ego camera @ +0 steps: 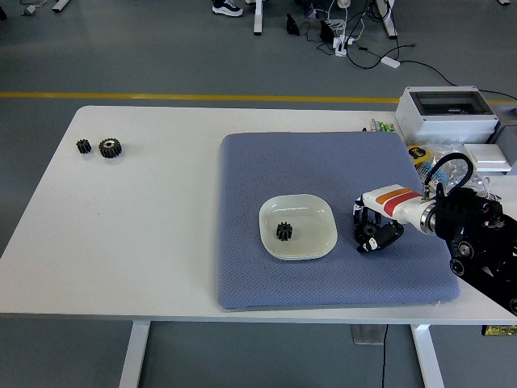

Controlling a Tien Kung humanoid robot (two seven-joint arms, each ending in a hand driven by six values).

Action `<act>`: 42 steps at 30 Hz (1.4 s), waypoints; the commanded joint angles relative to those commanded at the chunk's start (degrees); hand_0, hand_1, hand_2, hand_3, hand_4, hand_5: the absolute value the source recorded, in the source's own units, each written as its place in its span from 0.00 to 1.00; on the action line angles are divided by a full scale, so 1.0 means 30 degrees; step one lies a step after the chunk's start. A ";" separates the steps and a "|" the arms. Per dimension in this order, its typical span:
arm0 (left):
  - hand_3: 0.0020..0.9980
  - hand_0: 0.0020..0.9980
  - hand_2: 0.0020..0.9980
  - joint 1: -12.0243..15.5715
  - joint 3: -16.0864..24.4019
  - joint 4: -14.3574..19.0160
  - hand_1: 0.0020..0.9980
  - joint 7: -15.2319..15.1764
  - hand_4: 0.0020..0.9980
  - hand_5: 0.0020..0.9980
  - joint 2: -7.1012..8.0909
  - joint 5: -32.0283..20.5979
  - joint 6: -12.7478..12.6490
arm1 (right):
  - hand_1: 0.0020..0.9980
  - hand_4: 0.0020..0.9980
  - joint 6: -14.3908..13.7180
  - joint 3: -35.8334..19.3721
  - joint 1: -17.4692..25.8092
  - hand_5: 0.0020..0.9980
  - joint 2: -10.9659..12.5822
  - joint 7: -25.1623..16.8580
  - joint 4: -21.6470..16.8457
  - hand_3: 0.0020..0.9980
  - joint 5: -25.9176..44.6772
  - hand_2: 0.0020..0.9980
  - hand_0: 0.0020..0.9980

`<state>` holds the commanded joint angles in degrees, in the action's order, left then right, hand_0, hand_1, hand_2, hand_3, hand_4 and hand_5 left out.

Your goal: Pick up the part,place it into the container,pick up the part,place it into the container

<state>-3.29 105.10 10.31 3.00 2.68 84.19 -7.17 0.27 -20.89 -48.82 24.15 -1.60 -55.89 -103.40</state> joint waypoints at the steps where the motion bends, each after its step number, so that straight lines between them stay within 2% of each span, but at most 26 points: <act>1: 0.59 0.71 0.71 -0.0001 -0.0007 0.0000 0.68 0.0000 0.71 0.65 -0.0001 -0.0008 0.0001 | 0.40 0.83 -0.0107 0.0015 0.0012 0.28 0.0001 -0.0064 0.0031 0.50 -0.0006 0.50 0.19; 3: 0.59 0.71 0.71 -0.0001 0.0002 0.0000 0.68 0.0002 0.71 0.65 -0.0013 -0.0001 0.0003 | 0.40 0.83 -0.0326 0.0051 0.0040 0.28 0.0019 -0.0234 0.0066 0.50 -0.0011 0.50 0.19; 4: 0.59 0.71 0.71 0.0004 0.0001 0.0000 0.68 0.0006 0.71 0.65 -0.0016 0.0003 0.0003 | 0.40 0.78 -0.0399 0.0068 0.0056 0.25 0.0025 -0.0351 0.0077 0.49 0.0006 0.48 0.20; 18: 0.59 0.71 0.72 0.0012 0.0002 0.0000 0.68 0.0002 0.71 0.65 0.0008 0.0011 -0.0002 | 0.38 0.75 -0.0522 0.0096 0.0158 0.22 0.0132 -0.0580 0.0246 0.49 0.0128 0.45 0.19; 33: 0.59 0.71 0.72 0.0024 0.0028 0.0000 0.68 -0.0012 0.71 0.65 0.0028 0.0046 0.0005 | 0.37 0.76 -0.0829 -0.0968 0.0137 0.24 0.0591 -0.0748 -0.0729 0.48 -0.0075 0.44 0.16; 34: 0.59 0.71 0.72 0.0035 0.0045 0.0000 0.68 -0.0013 0.71 0.65 0.0034 0.0066 0.0002 | 0.37 0.74 -0.0825 -0.1086 0.0119 0.21 0.0645 -0.0732 -0.0799 0.49 -0.0107 0.44 0.17; 42: 0.59 0.71 0.72 -0.0013 -0.0034 0.0000 0.68 -0.0029 0.71 0.65 0.0051 0.0008 0.0009 | 0.36 0.75 -0.0766 -0.1706 -0.0034 0.20 0.0797 -0.0640 -0.1353 0.49 -0.0347 0.44 0.17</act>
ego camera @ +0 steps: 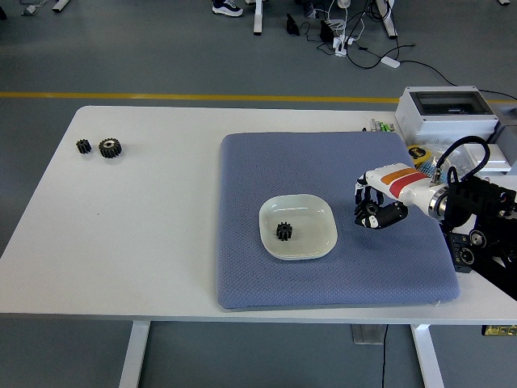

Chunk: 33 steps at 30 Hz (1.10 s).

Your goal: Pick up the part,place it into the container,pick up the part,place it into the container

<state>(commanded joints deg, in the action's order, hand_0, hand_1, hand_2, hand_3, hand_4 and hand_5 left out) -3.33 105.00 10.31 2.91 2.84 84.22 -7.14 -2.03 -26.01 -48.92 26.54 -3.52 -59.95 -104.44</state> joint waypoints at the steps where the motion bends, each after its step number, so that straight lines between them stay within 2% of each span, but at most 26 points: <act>1: 0.59 0.71 0.72 -0.0003 -0.0003 0.0000 0.68 -0.0003 0.71 0.65 0.0001 -0.0009 0.0004 | 0.36 0.75 0.0017 -0.0131 -0.0054 0.20 0.0002 0.0038 -0.0191 0.49 -0.0079 0.44 0.17; 10: 0.59 0.71 0.72 0.0059 0.0105 0.0000 0.68 0.0022 0.71 0.65 0.0037 0.0091 -0.0007 | 0.36 0.75 0.0092 -0.0214 -0.0767 0.19 -0.0402 0.0296 -0.1869 0.49 -0.0434 0.44 0.17; 17: 0.59 0.71 0.72 0.0086 -0.0004 0.0000 0.68 0.0018 0.71 0.65 0.0025 -0.0017 0.0006 | 0.36 0.74 0.0105 0.1293 -0.1746 0.19 -0.1491 0.0406 -0.2500 0.49 -0.0290 0.44 0.17; 22: 0.59 0.71 0.72 0.0086 -0.0009 0.0000 0.68 0.0041 0.71 0.65 0.0052 0.0009 -0.0010 | 0.36 0.74 0.0027 0.2584 -0.2366 0.19 -0.2497 0.0331 -0.1763 0.49 0.0017 0.45 0.17; 26: 0.59 0.71 0.72 0.0056 -0.0029 0.0000 0.68 0.0052 0.71 0.65 0.0074 -0.0021 -0.0016 | 0.36 0.74 0.0081 0.3080 -0.2558 0.19 -0.3151 0.0407 -0.0428 0.49 0.0209 0.45 0.17; 27: 0.59 0.71 0.72 0.0057 -0.0024 0.0000 0.68 0.0054 0.71 0.65 0.0073 -0.0020 -0.0017 | 0.36 0.74 0.0107 0.3102 -0.2559 0.19 -0.3196 0.0426 -0.0256 0.49 0.0236 0.45 0.17; 28: 0.59 0.71 0.71 0.0073 -0.0019 0.0000 0.68 0.0058 0.71 0.65 0.0070 -0.0025 -0.0016 | 0.41 0.75 0.0197 0.3128 -0.2535 0.21 -0.3235 0.0480 -0.0021 0.51 0.0283 0.57 0.19; 33: 0.59 0.71 0.71 0.0202 0.0005 0.0000 0.68 0.0072 0.71 0.65 0.0059 -0.0025 -0.0023 | 0.41 0.75 0.0963 0.3316 -0.2342 0.21 -0.3219 0.0850 0.0609 0.51 0.0232 0.57 0.19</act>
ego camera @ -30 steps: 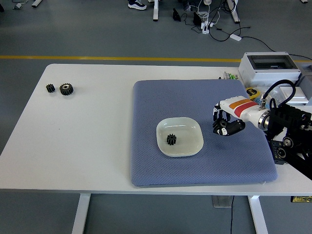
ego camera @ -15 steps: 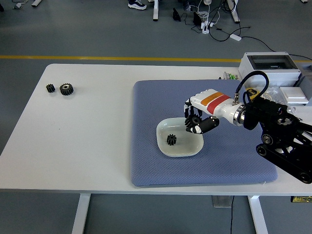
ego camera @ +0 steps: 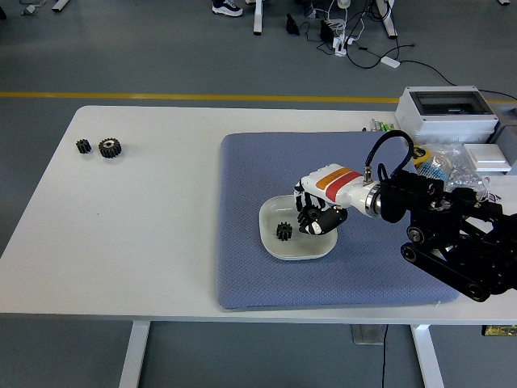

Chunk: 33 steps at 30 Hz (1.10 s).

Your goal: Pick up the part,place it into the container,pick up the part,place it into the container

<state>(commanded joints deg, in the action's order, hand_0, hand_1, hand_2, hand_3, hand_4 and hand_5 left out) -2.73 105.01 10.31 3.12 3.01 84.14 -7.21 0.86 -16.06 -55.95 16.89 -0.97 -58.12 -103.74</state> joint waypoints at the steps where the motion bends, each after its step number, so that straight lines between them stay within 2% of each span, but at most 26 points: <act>1: 0.59 0.71 0.72 0.0020 -0.0019 0.0000 0.68 -0.0003 0.71 0.65 0.0008 -0.0012 0.0000 | 0.42 0.83 0.0102 0.0020 0.0052 0.26 0.0008 0.0033 0.0105 0.60 -0.0032 0.74 0.22; 6: 0.59 0.71 0.72 0.0045 -0.0186 0.0000 0.68 -0.0021 0.71 0.65 0.0061 -0.0093 0.0011 | 0.42 0.83 0.0233 -0.0030 0.0191 0.26 0.0059 -0.0029 0.0251 0.60 -0.0045 0.74 0.22; 7: 0.59 0.71 0.71 0.0041 -0.0215 0.0000 0.68 -0.0024 0.71 0.65 0.0070 -0.0112 0.0012 | 0.43 0.89 0.0189 -0.0047 0.0199 0.28 0.0060 -0.0077 0.0244 0.79 -0.0019 0.81 0.23; 12: 0.59 0.71 0.71 -0.0008 -0.0313 0.0000 0.68 -0.0026 0.71 0.65 0.0071 -0.0171 0.0013 | 0.43 0.89 -0.0168 -0.0327 0.0219 0.28 0.0070 -0.0210 0.0091 0.79 0.0050 0.81 0.23; 20: 0.59 0.71 0.72 0.0157 -0.0263 0.0000 0.68 -0.0005 0.71 0.65 0.0029 -0.0111 0.0016 | 0.43 0.85 -0.0201 -0.1084 0.0315 0.26 0.0158 -0.0172 -0.0418 0.79 -0.0013 0.81 0.23; 24: 0.59 0.71 0.72 0.0168 -0.0257 0.0000 0.68 -0.0015 0.71 0.65 0.0039 -0.0090 0.0018 | 0.43 0.85 -0.0260 -0.1992 0.0411 0.26 0.0420 -0.0121 -0.0711 0.79 -0.0160 0.81 0.23; 25: 0.59 0.71 0.72 0.0170 -0.0240 0.0000 0.68 -0.0020 0.71 0.65 0.0049 -0.0076 0.0015 | 0.43 0.90 -0.0292 -0.2380 0.0465 0.30 0.0523 -0.0100 -0.0804 0.78 -0.0170 0.80 0.22; 27: 0.59 0.71 0.72 0.0175 -0.0239 0.0000 0.68 -0.0026 0.71 0.65 0.0059 -0.0069 0.0016 | 0.43 0.90 -0.0338 -0.2822 0.0539 0.30 0.0622 -0.0053 -0.0875 0.78 -0.0101 0.80 0.22; 30: 0.59 0.71 0.72 0.0152 -0.0220 0.0000 0.68 -0.0019 0.71 0.65 0.0058 -0.0036 0.0015 | 0.43 0.90 -0.0905 -0.4269 0.1041 0.30 0.1005 0.0024 -0.0943 0.78 0.1100 0.80 0.22; 31: 0.59 0.71 0.72 0.0139 -0.0237 0.0000 0.68 -0.0029 0.71 0.65 0.0056 -0.0045 0.0022 | 0.43 0.91 -0.1203 -0.4751 0.1305 0.33 0.1201 -0.0012 -0.0904 0.74 0.1607 0.79 0.24; 33: 0.59 0.71 0.72 0.0118 -0.0242 0.0000 0.68 -0.0036 0.71 0.65 0.0048 -0.0042 0.0027 | 0.43 0.91 -0.1821 -0.5847 0.1838 0.33 0.1642 -0.0135 -0.0822 0.74 0.3043 0.79 0.24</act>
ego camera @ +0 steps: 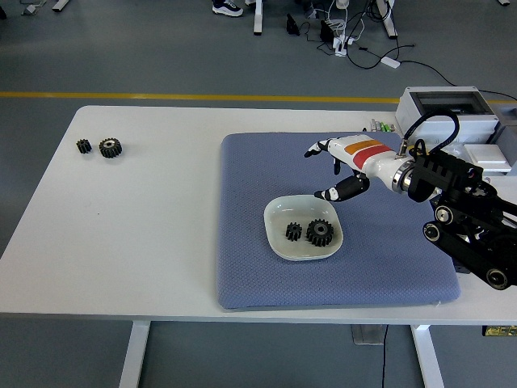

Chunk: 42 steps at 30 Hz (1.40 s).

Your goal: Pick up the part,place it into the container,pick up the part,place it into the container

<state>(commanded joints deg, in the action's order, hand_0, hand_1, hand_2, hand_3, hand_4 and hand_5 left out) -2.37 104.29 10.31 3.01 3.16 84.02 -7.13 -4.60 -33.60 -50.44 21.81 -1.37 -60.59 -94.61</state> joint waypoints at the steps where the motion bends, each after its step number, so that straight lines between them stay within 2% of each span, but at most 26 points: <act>1: 0.59 0.71 0.72 0.0000 0.0005 0.0000 0.68 -0.0013 0.71 0.65 -0.0003 -0.0004 0.0005 | 0.43 0.91 -0.0367 -0.0606 0.0346 0.33 0.0297 -0.0105 0.0053 0.74 0.0836 0.79 0.24; 3: 0.59 0.71 0.72 0.0011 0.0035 0.0000 0.68 -0.0018 0.71 0.65 -0.0004 0.0030 0.0006 | 0.43 0.91 -0.0835 -0.1424 0.0854 0.33 0.0752 -0.0352 0.0117 0.74 0.2376 0.79 0.24; 4: 0.59 0.71 0.72 0.0014 0.0051 0.0000 0.68 -0.0014 0.71 0.65 -0.0003 0.0055 0.0004 | 0.51 0.97 -0.1025 -0.1850 0.1142 0.44 0.0978 -0.0469 0.0136 0.72 0.3121 0.79 0.35; 7: 0.59 0.71 0.72 0.0035 0.0154 0.0000 0.68 -0.0021 0.71 0.65 0.0019 0.0161 0.0001 | 0.51 0.97 -0.1446 -0.3600 0.2596 0.44 0.2029 -0.1268 -0.0260 0.72 0.5604 0.79 0.35; 9: 0.59 0.71 0.72 0.0046 0.0205 0.0000 0.68 -0.0032 0.71 0.65 0.0030 0.0200 -0.0007 | 0.51 0.97 -0.1363 -0.4568 0.3344 0.44 0.2389 -0.1660 -0.0483 0.72 0.7218 0.79 0.35; 10: 0.59 0.71 0.72 0.0051 0.0215 0.0000 0.68 -0.0043 0.71 0.65 0.0037 0.0208 0.0001 | 0.62 1.00 -0.1079 -0.5197 0.3870 0.59 0.2682 -0.1986 -0.0688 0.73 0.7963 0.81 0.54; 15: 0.59 0.71 0.72 0.0071 0.0264 0.0000 0.68 -0.0077 0.71 0.65 0.0029 0.0246 0.0009 | 0.62 1.00 -0.0051 -0.8104 0.6123 0.59 0.3369 -0.2501 -0.1386 0.73 1.2059 0.81 0.54; 16: 0.59 0.71 0.72 0.0073 0.0243 0.0000 0.68 -0.0087 0.71 0.65 0.0022 0.0232 0.0015 | 0.79 1.00 0.0361 -0.8612 0.6487 1.00 0.3364 -0.2395 -0.1453 0.88 1.2928 0.87 0.82; 17: 0.59 0.71 0.72 0.0074 0.0225 0.0000 0.68 -0.0097 0.71 0.65 0.0017 0.0222 0.0021 | 0.79 1.00 0.0901 -0.9121 0.6853 1.00 0.3345 -0.2290 -0.1494 0.88 1.3673 0.87 0.82; 19: 0.59 0.71 0.72 0.0082 0.0168 0.0000 0.68 -0.0126 0.71 0.65 0.0001 0.0146 0.0034 | 0.79 1.00 0.1930 -1.0027 0.7627 1.00 0.3209 -0.2163 -0.1609 0.88 1.5287 0.87 0.82; 22: 0.59 0.71 0.72 0.0100 0.0128 0.0000 0.68 -0.0155 0.71 0.65 -0.0062 0.0062 0.0055 | 0.79 1.00 0.2773 -1.1159 0.8698 1.00 0.2848 -0.2284 -0.1806 0.88 1.7646 0.87 0.82; 23: 0.59 0.71 0.72 0.0108 0.0135 0.0000 0.68 -0.0151 0.71 0.65 -0.0085 0.0071 0.0056 | 0.86 1.00 0.2923 -1.1514 0.9027 1.00 0.2682 -0.2374 -0.1877 0.91 1.8391 0.89 0.89; 27: 0.59 0.71 0.72 0.0143 0.0273 0.0000 0.68 -0.0135 0.71 0.65 -0.0154 0.0226 0.0050 | 0.86 1.00 0.3038 -1.3150 1.0207 1.00 0.1855 -0.2576 -0.2174 0.91 2.1189 0.89 0.89; 32: 0.59 0.71 0.72 0.0145 0.0296 0.0000 0.68 -0.0126 0.71 0.65 -0.0160 0.0307 0.0049 | 0.86 1.00 0.2941 -1.5047 1.1288 1.00 0.0945 -0.2545 -0.2238 0.91 2.0135 0.89 0.90; 36: 0.59 0.71 0.72 0.0156 0.0314 0.0000 0.68 -0.0128 0.71 0.65 -0.0185 0.0348 0.0042 | 0.85 1.00 0.2558 -1.6820 1.2454 1.00 -0.0113 -0.2602 -0.2425 0.89 1.8363 0.88 0.90; 42: 0.59 0.71 0.72 0.0206 0.0294 0.0000 0.68 -0.0101 0.71 0.65 -0.0280 0.0372 0.0042 | 0.84 1.00 0.2196 -1.8347 1.3875 1.00 -0.1440 -0.2148 -0.3024 0.88 1.5955 0.86 0.88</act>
<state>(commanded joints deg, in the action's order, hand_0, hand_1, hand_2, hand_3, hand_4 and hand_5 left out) -1.75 105.17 10.31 2.71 2.32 85.13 -7.00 1.99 -88.64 -8.81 17.49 -7.82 -69.66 -46.75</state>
